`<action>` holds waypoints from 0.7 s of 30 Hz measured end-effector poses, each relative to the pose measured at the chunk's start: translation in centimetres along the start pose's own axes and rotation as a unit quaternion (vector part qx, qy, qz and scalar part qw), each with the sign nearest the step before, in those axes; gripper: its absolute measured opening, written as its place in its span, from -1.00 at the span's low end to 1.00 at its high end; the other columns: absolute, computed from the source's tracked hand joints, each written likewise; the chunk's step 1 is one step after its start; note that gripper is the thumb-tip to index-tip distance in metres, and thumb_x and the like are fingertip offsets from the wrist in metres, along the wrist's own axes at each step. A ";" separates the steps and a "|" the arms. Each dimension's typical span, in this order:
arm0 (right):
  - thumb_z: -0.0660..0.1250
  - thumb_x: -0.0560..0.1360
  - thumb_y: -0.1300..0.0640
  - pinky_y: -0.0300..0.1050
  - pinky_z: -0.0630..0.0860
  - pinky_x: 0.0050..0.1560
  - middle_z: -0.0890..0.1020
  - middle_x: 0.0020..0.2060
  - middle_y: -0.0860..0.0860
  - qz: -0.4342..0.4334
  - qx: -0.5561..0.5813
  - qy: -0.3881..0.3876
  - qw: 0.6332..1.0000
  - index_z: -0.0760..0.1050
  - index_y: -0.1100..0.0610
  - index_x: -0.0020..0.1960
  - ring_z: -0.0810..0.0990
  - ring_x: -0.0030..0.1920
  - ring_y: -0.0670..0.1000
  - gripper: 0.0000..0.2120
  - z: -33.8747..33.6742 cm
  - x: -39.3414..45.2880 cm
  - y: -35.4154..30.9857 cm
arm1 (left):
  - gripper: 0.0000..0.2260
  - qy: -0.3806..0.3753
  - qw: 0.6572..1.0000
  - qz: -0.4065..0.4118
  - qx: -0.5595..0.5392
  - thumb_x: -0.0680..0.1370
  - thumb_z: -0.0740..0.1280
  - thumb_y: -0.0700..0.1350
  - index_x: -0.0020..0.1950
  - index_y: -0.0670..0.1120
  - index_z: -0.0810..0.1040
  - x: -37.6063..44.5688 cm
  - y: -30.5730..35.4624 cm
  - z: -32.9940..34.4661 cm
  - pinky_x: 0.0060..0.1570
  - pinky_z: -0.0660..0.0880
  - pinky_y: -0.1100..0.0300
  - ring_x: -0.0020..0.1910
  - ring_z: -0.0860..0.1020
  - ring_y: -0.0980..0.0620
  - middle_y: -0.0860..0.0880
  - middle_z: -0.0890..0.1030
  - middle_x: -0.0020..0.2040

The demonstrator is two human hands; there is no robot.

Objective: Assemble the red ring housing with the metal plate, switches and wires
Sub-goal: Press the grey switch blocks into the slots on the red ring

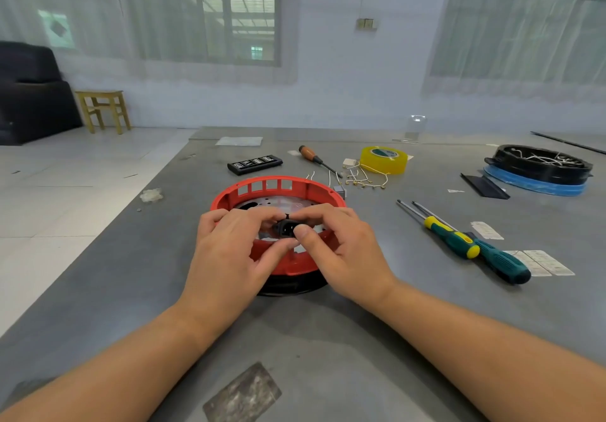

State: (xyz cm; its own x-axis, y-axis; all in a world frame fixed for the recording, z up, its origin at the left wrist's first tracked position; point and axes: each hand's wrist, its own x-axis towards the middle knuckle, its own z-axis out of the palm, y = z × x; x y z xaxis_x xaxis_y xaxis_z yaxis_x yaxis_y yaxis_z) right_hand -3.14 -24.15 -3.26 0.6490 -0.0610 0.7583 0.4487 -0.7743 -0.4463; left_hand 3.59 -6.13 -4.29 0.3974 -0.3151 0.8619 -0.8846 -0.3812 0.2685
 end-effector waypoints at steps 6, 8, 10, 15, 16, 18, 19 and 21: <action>0.35 0.57 -0.03 0.15 0.57 0.09 0.70 -0.09 -0.19 0.111 0.093 0.026 0.989 0.63 -0.12 0.05 0.63 0.01 -0.01 -0.89 -0.2 0.6 0.1 | -0.58 -0.029 0.999 -0.014 -0.021 0.49 0.40 0.28 0.25 0.09 0.57 -0.1 -0.4 -0.2 0.23 0.32 0.19 0.15 0.38 0.56 0.27 0.62 -0.04; 0.37 0.56 0.00 0.18 0.56 0.09 0.71 -0.15 -0.17 0.119 0.098 0.028 0.988 0.63 -0.11 0.02 0.65 -0.04 -0.02 -0.92 -0.6 0.6 0.4 | -0.58 -0.045 0.999 -0.016 -0.022 0.49 0.40 0.31 0.25 0.14 0.54 -0.2 -0.6 -0.2 0.26 0.30 0.25 0.15 0.43 0.49 0.31 0.59 -0.04; 0.38 0.56 0.02 0.23 0.52 0.15 0.71 -0.18 -0.19 0.108 0.088 0.017 0.990 0.63 -0.07 0.01 0.66 -0.08 -0.05 -0.93 -0.9 0.6 0.5 | -0.60 -0.058 0.998 -0.010 -0.020 0.48 0.41 0.30 0.24 0.16 0.53 -0.2 -0.8 -0.2 0.29 0.32 0.22 0.15 0.49 0.38 0.32 0.59 -0.03; 0.34 0.53 -0.07 0.18 0.47 0.18 0.66 -0.12 -0.29 0.079 0.048 0.003 0.996 0.60 -0.20 -0.02 0.57 -0.02 -0.19 -0.92 -0.8 0.4 0.7 | -0.63 -0.062 0.998 -0.014 -0.020 0.48 0.40 0.31 0.23 0.27 0.45 -0.3 -1.0 0.0 0.29 0.31 0.25 0.16 0.50 0.34 0.34 0.59 -0.03; 0.34 0.53 -0.06 0.14 0.47 0.17 0.65 -0.09 -0.31 0.071 0.041 0.003 0.997 0.58 -0.24 -0.03 0.54 0.00 -0.23 -0.92 -0.8 0.3 0.7 | -0.63 -0.062 0.998 -0.015 -0.021 0.48 0.40 0.31 0.23 0.27 0.45 -0.3 -1.0 0.0 0.30 0.30 0.28 0.15 0.51 0.33 0.34 0.59 -0.03; 0.34 0.52 -0.06 0.07 0.45 0.15 0.63 -0.05 -0.37 0.056 0.032 0.003 0.998 0.56 -0.26 -0.03 0.50 0.03 -0.33 -0.92 -0.8 0.2 0.8 | -0.62 -0.063 0.998 -0.013 -0.024 0.49 0.41 0.30 0.25 0.26 0.46 -0.4 -1.1 0.0 0.30 0.29 0.30 0.13 0.53 0.31 0.34 0.59 -0.02; 0.33 0.52 -0.08 0.04 0.43 0.15 0.63 -0.04 -0.40 0.052 0.029 0.003 0.998 0.57 -0.25 -0.03 0.49 0.04 -0.36 -0.92 -0.7 0.1 0.8 | -0.61 -0.064 0.998 -0.010 -0.024 0.50 0.42 0.29 0.27 0.25 0.48 -0.4 -1.1 0.0 0.30 0.29 0.30 0.13 0.54 0.31 0.34 0.59 -0.01; 0.32 0.51 -0.10 -0.01 0.40 0.14 0.62 -0.02 -0.40 0.044 0.023 0.001 0.999 0.59 -0.21 -0.01 0.48 0.04 -0.39 -0.90 -0.7 0.0 1.0 | -0.61 -0.065 0.998 -0.002 -0.022 0.51 0.43 0.27 0.29 0.23 0.50 -0.4 -1.1 -0.1 0.30 0.29 0.29 0.12 0.54 0.31 0.34 0.58 0.00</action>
State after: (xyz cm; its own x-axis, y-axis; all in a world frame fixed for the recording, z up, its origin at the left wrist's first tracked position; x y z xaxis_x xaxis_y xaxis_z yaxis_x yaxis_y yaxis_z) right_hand -3.13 -25.34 -3.34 0.6858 -0.1283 0.7164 0.4184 -0.7359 -0.5323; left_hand 4.40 -5.49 -4.88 0.4275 -0.4252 0.7978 -0.8914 -0.3450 0.2939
